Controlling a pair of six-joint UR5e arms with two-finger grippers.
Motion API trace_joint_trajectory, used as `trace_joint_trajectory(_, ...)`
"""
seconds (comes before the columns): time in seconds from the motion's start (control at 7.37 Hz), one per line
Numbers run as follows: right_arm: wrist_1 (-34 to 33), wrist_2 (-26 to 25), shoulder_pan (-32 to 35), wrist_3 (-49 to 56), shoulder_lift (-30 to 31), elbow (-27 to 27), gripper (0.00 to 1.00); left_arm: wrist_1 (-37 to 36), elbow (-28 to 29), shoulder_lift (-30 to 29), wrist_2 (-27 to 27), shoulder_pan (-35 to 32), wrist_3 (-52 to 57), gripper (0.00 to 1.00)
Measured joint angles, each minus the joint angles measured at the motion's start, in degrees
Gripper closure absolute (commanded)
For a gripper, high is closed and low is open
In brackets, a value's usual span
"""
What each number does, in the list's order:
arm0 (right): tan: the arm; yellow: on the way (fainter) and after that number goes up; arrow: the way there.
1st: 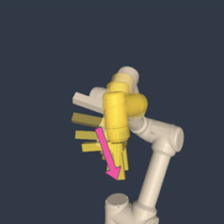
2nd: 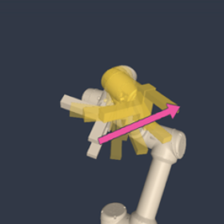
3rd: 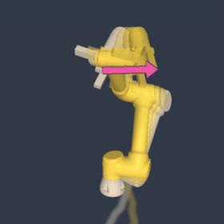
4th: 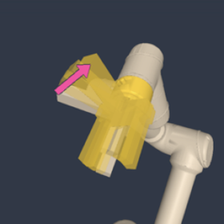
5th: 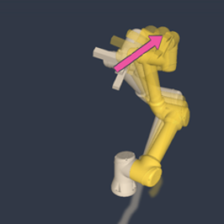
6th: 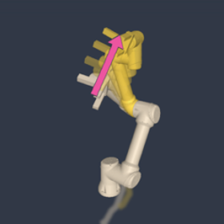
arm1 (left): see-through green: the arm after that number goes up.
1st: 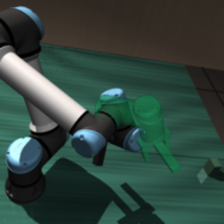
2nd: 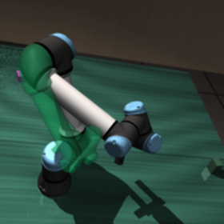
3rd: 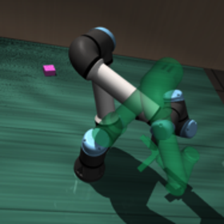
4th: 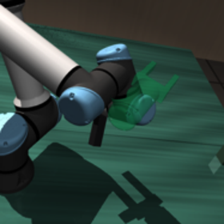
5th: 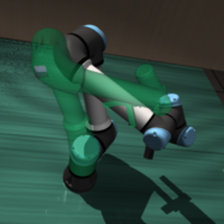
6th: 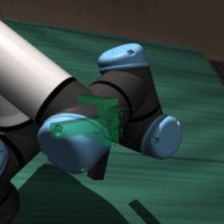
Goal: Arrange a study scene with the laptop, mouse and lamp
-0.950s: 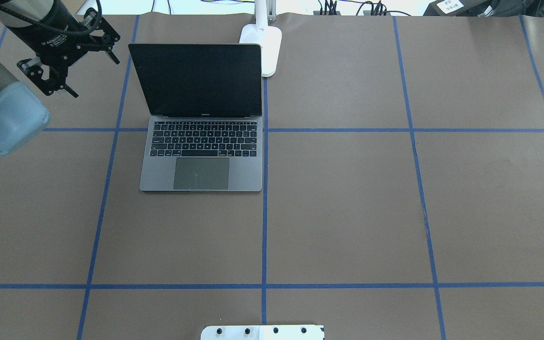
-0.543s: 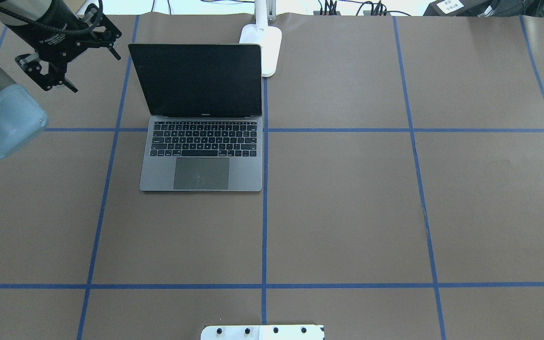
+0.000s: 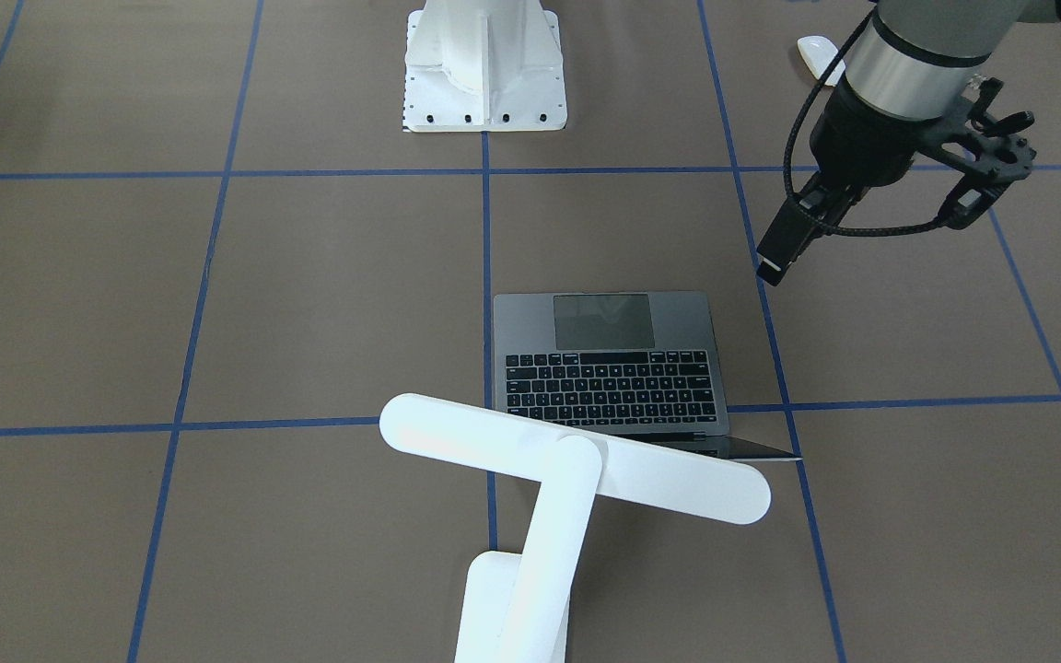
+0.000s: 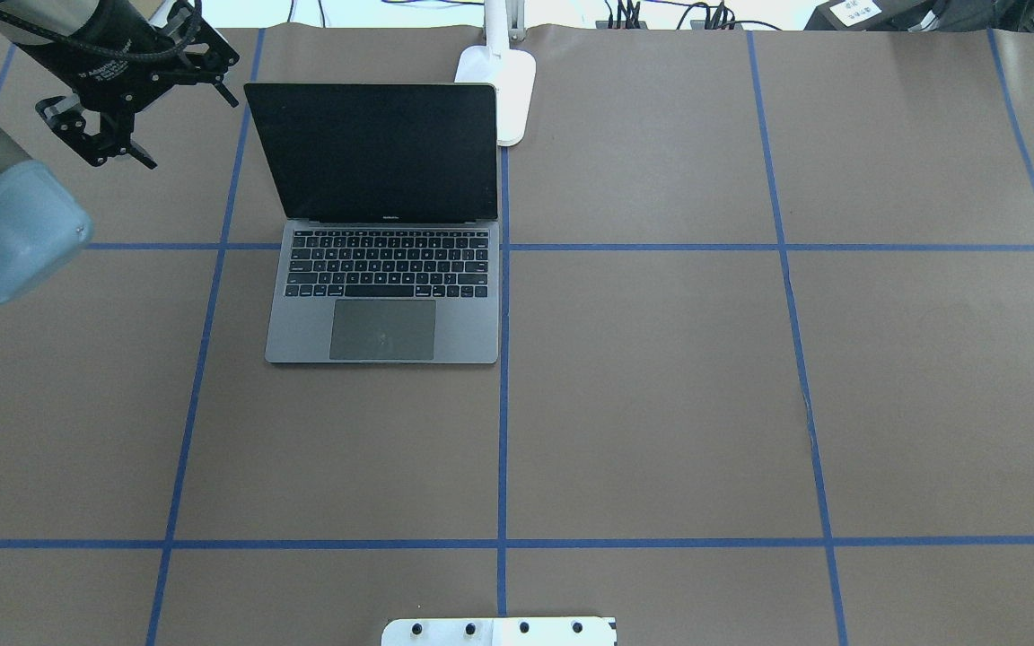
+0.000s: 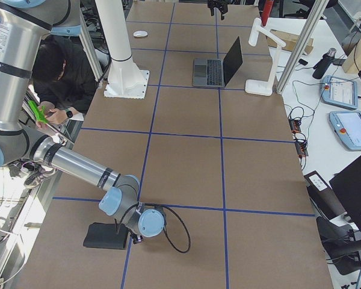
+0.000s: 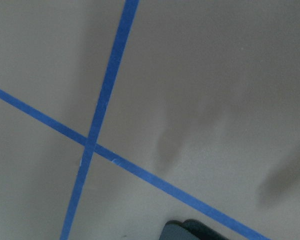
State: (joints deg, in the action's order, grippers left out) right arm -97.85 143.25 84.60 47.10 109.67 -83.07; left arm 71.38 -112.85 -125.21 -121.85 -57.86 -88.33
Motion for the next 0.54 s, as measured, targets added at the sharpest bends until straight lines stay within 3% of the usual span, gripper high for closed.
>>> trace_joint_trajectory(0.54, 0.02, -0.68, -0.76, 0.47, -2.4, 1.5, 0.01, 0.34, 0.0, -0.11, 0.03, 0.8, 0.0, 0.0)
